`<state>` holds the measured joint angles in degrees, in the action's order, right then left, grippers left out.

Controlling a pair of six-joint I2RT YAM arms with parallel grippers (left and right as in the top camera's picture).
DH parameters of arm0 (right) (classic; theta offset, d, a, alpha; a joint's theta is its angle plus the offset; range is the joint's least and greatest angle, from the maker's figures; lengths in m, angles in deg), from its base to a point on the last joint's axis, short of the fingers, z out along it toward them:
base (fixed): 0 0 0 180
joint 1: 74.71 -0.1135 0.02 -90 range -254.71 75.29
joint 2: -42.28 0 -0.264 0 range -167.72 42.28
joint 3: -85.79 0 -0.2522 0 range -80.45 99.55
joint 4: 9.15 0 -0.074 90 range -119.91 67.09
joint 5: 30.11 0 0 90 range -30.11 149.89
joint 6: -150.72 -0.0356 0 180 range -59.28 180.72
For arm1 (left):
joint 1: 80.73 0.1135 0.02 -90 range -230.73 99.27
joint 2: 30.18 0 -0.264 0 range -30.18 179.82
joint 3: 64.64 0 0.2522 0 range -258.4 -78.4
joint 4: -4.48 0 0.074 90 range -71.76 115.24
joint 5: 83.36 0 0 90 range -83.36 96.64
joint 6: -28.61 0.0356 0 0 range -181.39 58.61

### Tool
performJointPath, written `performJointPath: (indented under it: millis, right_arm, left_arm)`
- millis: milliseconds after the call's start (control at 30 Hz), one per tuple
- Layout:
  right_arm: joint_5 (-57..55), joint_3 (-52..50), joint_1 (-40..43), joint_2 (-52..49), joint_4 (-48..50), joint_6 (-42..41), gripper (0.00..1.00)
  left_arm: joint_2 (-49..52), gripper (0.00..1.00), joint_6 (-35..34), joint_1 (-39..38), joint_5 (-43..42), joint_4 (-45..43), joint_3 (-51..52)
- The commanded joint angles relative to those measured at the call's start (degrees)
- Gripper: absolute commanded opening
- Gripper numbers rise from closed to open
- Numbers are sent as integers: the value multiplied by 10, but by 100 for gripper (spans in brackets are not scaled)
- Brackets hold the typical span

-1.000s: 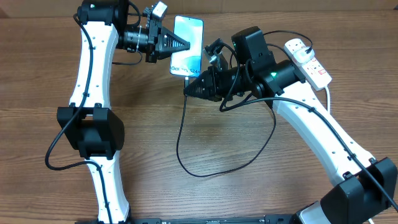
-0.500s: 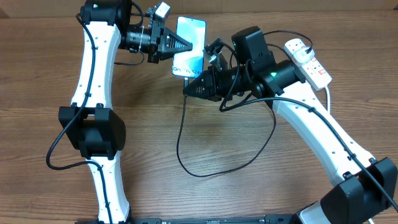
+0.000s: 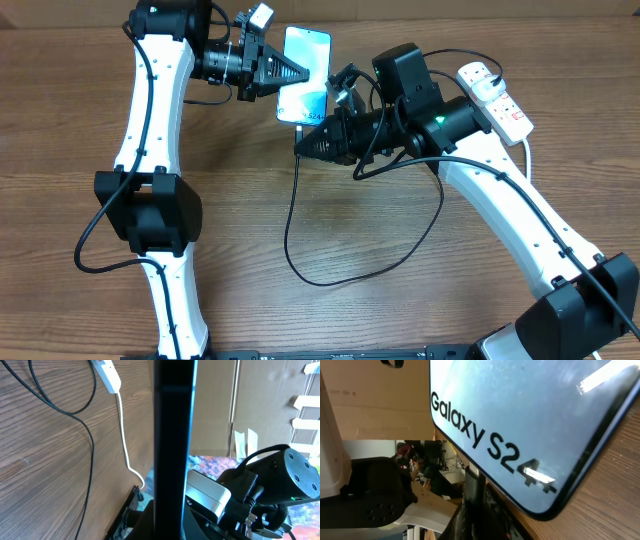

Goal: Plug charger to phone and switch on socket
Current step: 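Align the USB-C plug under the phone's bottom port with the right gripper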

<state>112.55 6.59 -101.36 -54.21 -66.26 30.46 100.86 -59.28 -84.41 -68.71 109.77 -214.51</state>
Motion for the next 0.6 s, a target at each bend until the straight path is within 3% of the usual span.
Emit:
performJointPath:
  millis: [0, 567]
  right_arm:
    - [10, 8, 0, 10, -2, -2, 4]
    - [6, 8, 2, 10, 13, -2, 4]
  left_arm:
    - [-1, 4, 18, 1, -19, -1, -4]
    - [-1, 4, 18, 1, -20, 2, -4]
